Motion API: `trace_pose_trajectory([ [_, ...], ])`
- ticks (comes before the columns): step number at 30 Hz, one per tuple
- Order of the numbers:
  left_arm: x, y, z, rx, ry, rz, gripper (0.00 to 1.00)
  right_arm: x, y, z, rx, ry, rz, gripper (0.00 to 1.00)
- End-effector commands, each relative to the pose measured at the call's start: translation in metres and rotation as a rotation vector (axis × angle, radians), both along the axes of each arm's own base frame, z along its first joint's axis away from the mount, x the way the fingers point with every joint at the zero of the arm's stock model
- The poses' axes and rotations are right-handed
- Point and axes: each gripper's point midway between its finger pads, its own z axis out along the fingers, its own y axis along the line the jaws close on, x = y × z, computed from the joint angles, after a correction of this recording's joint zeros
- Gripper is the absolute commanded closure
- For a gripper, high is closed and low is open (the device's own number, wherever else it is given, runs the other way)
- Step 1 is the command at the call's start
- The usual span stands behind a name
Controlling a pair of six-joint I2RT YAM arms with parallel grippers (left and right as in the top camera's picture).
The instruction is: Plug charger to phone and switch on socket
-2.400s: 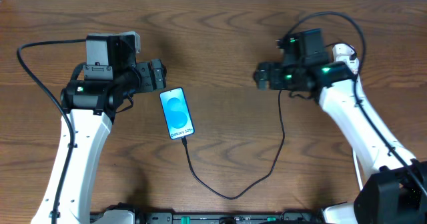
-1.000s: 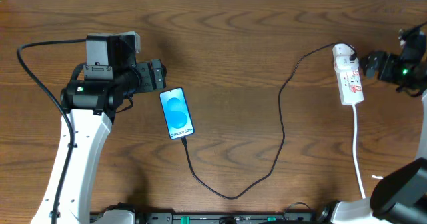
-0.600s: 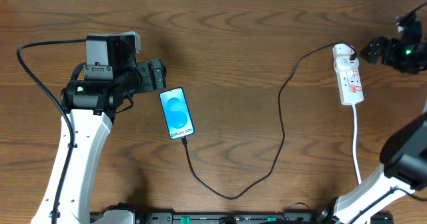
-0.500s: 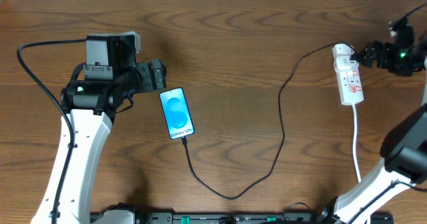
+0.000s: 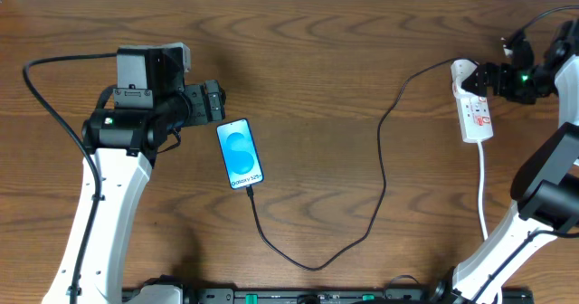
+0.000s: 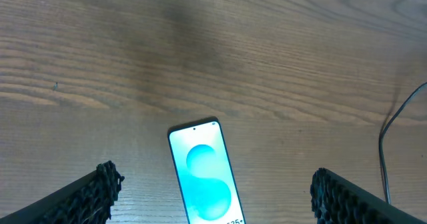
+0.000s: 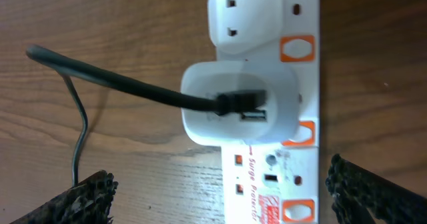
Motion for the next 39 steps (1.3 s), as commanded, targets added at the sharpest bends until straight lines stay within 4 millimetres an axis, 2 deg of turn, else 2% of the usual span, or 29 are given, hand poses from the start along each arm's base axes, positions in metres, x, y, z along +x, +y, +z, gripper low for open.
trace_pose_trajectory([
  [1, 0.001, 0.001, 0.002, 0.017, -0.012, -0.013, 0.07, 0.007, 0.008, -0.006, 0.012, -0.008, 0.039, 0.01],
  [7, 0.001, 0.001, 0.003, 0.017, -0.012, -0.013, 0.07, 0.010, 0.015, -0.011, 0.013, -0.004, 0.054, 0.01],
  [25, 0.001, 0.001, 0.003, 0.017, -0.012, -0.013, 0.07, 0.011, 0.014, -0.015, 0.008, -0.006, 0.053, 0.01],
  [36, 0.001, 0.001, 0.002, 0.017, -0.012, -0.013, 0.07, 0.004, 0.021, -0.054, 0.051, 0.087, 0.056, 0.01],
  [39, 0.001, 0.001, 0.003, 0.017, -0.012, -0.013, 0.07, 0.002, 0.024, -0.056, 0.058, 0.102, 0.062, 0.01],
])
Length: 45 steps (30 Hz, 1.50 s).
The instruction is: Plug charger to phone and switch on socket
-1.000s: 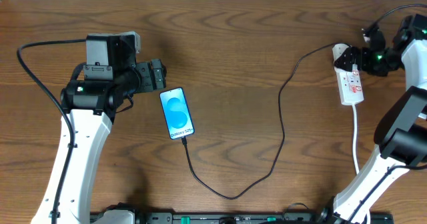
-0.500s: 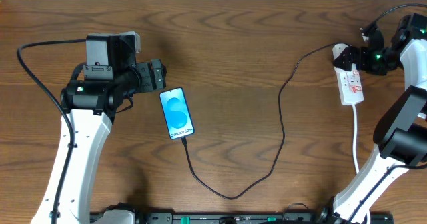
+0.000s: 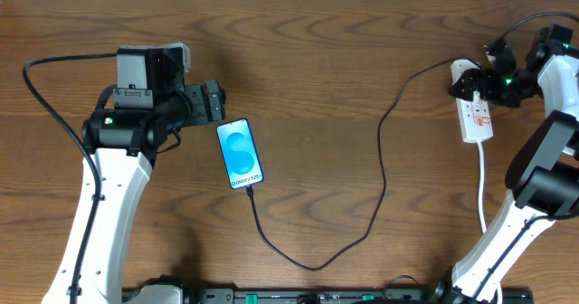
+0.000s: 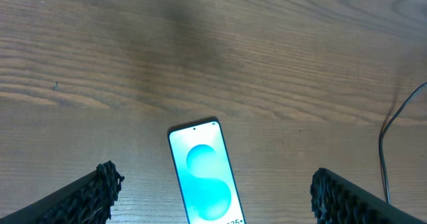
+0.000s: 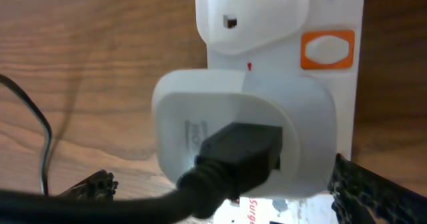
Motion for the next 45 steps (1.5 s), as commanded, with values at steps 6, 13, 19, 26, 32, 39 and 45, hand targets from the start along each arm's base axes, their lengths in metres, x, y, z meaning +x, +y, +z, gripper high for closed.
trace_pose_trajectory([
  [6, 0.001, 0.001, 0.003, 0.017, -0.012, -0.013, 0.07, -0.004, 0.019, -0.013, 0.055, 0.043, 0.030, 0.01],
  [13, 0.001, 0.001, 0.003, 0.017, -0.012, -0.013, 0.07, -0.001, 0.028, -0.008, 0.110, 0.021, 0.035, 0.01],
  [19, 0.001, 0.001, 0.003, 0.017, -0.012, -0.013, 0.07, 0.002, 0.040, 0.000, 0.190, -0.008, 0.044, 0.01],
  [26, 0.001, 0.001, 0.003, 0.017, -0.012, -0.013, 0.07, -0.002, 0.043, 0.000, 0.202, 0.009, 0.044, 0.01],
  [32, 0.001, 0.001, 0.003, 0.017, -0.012, -0.013, 0.07, -0.005, 0.044, 0.000, 0.208, 0.023, 0.045, 0.01],
  [39, 0.001, 0.001, 0.003, 0.017, -0.012, -0.013, 0.07, -0.006, 0.045, 0.000, 0.211, 0.030, 0.046, 0.01],
  [45, 0.001, 0.001, 0.003, 0.017, -0.012, -0.012, 0.07, -0.006, 0.044, 0.000, 0.205, 0.027, 0.046, 0.01],
])
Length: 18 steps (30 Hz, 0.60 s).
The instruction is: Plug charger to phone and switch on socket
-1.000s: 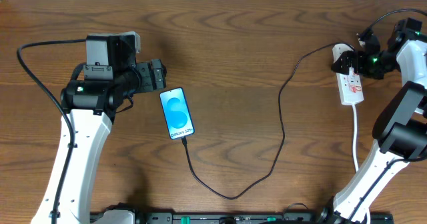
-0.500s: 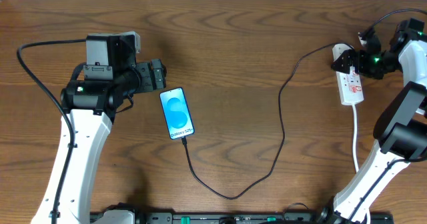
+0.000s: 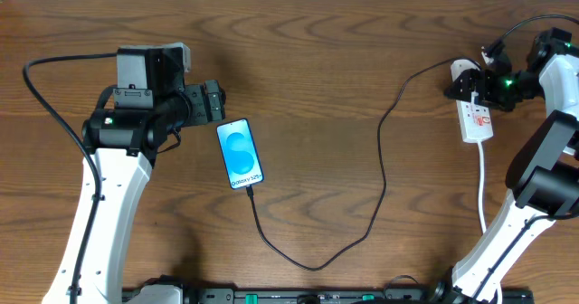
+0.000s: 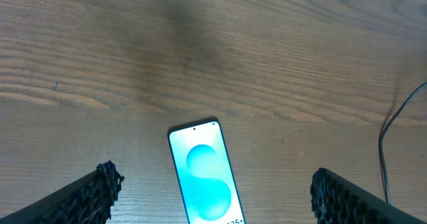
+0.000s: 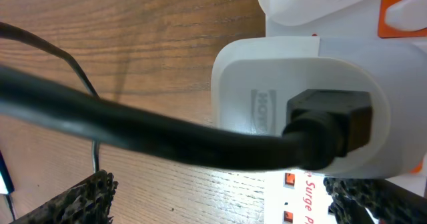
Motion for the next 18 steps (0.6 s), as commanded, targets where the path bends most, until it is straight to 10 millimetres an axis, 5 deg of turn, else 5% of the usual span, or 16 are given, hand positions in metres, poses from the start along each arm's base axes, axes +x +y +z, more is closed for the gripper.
trace_pose_trajectory([
  [1, 0.001, 0.001, 0.003, 0.017, -0.012, -0.013, 0.07, 0.003, 0.023, -0.010, 0.071, 0.000, 0.038, 0.01],
  [7, 0.001, 0.001, 0.003, 0.017, -0.012, -0.013, 0.07, 0.003, 0.014, -0.015, 0.018, 0.012, 0.031, 0.01],
  [18, 0.001, 0.001, 0.003, 0.017, -0.012, -0.013, 0.07, 0.007, -0.031, -0.013, -0.154, 0.059, -0.093, 0.01],
])
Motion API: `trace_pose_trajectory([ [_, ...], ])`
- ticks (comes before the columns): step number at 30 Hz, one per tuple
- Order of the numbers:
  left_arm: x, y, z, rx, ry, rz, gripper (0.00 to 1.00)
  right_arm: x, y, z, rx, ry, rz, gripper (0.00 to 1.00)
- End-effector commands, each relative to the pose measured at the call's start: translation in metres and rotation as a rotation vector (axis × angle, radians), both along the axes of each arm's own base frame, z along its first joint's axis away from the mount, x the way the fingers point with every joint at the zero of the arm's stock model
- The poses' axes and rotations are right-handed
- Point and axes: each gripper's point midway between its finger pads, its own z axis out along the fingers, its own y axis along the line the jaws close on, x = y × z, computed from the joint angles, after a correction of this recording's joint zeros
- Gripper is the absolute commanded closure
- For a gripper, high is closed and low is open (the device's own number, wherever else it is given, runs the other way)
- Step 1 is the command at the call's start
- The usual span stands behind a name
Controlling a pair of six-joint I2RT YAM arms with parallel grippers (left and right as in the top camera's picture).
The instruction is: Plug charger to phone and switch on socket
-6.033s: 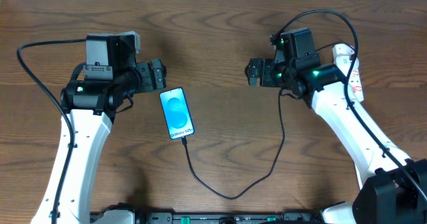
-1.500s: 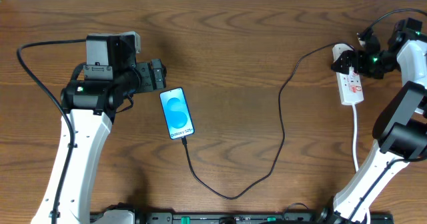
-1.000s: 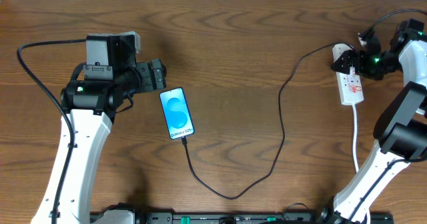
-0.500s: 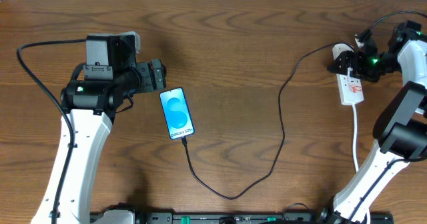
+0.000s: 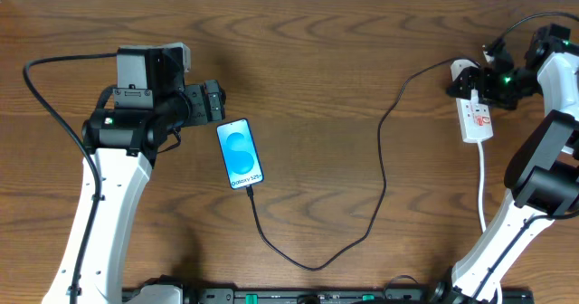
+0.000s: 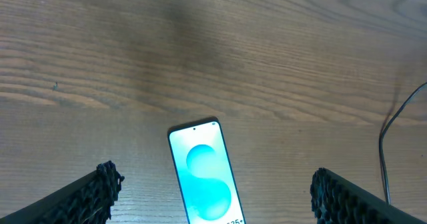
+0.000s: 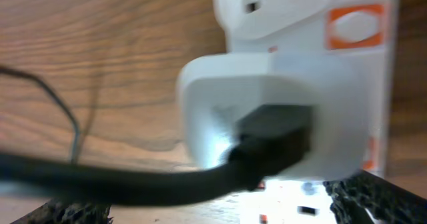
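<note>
The phone (image 5: 241, 154), its blue screen lit, lies flat left of centre; a black cable (image 5: 384, 159) runs from its lower end in a loop to the white adapter (image 5: 462, 70) in the white power strip (image 5: 477, 116). My left gripper (image 5: 213, 101) stands open just above and left of the phone (image 6: 203, 177), its fingers (image 6: 87, 194) far apart. My right gripper (image 5: 480, 80) is open at the adapter (image 7: 267, 111), which shows blurred and close with the cable (image 7: 133, 184) leaving it. An orange switch (image 7: 357, 24) sits beside the adapter on the strip (image 7: 300, 4).
The strip's own white lead (image 5: 483, 186) runs down toward the front edge at the right. The black cable's loop (image 5: 317, 266) reaches near the table's front edge. A black bar (image 5: 317, 297) runs along the front edge.
My right gripper has drawn back a little from the adapter, which now looks smaller and blurred, with the orange switch back in view. The left arm and the phone have not moved.
Throughout, the phone lay with the cable in it and my left gripper open beside it. My right gripper was open above the strip with the adapter below it, then closer to the adapter, then very close on its cable side, and now slightly farther off.
</note>
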Motion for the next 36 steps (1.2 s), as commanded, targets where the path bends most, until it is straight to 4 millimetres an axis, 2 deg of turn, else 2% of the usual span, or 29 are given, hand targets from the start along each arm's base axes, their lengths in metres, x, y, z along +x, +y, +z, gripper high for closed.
trace_pose_trajectory([
  [1, 0.001, 0.001, 0.002, 0.017, -0.012, -0.012, 0.07, 0.003, -0.019, -0.008, -0.069, 0.031, -0.048, 0.01],
  [9, 0.001, 0.001, 0.002, 0.017, -0.012, -0.013, 0.07, 0.008, -0.023, -0.002, -0.075, 0.016, -0.066, 0.01],
  [18, 0.001, 0.001, 0.002, 0.017, -0.012, -0.013, 0.07, 0.012, -0.008, 0.004, 0.008, -0.010, -0.052, 0.01],
  [36, 0.001, 0.001, 0.003, 0.017, -0.012, -0.013, 0.07, 0.009, 0.005, 0.003, 0.074, -0.006, -0.042, 0.01],
])
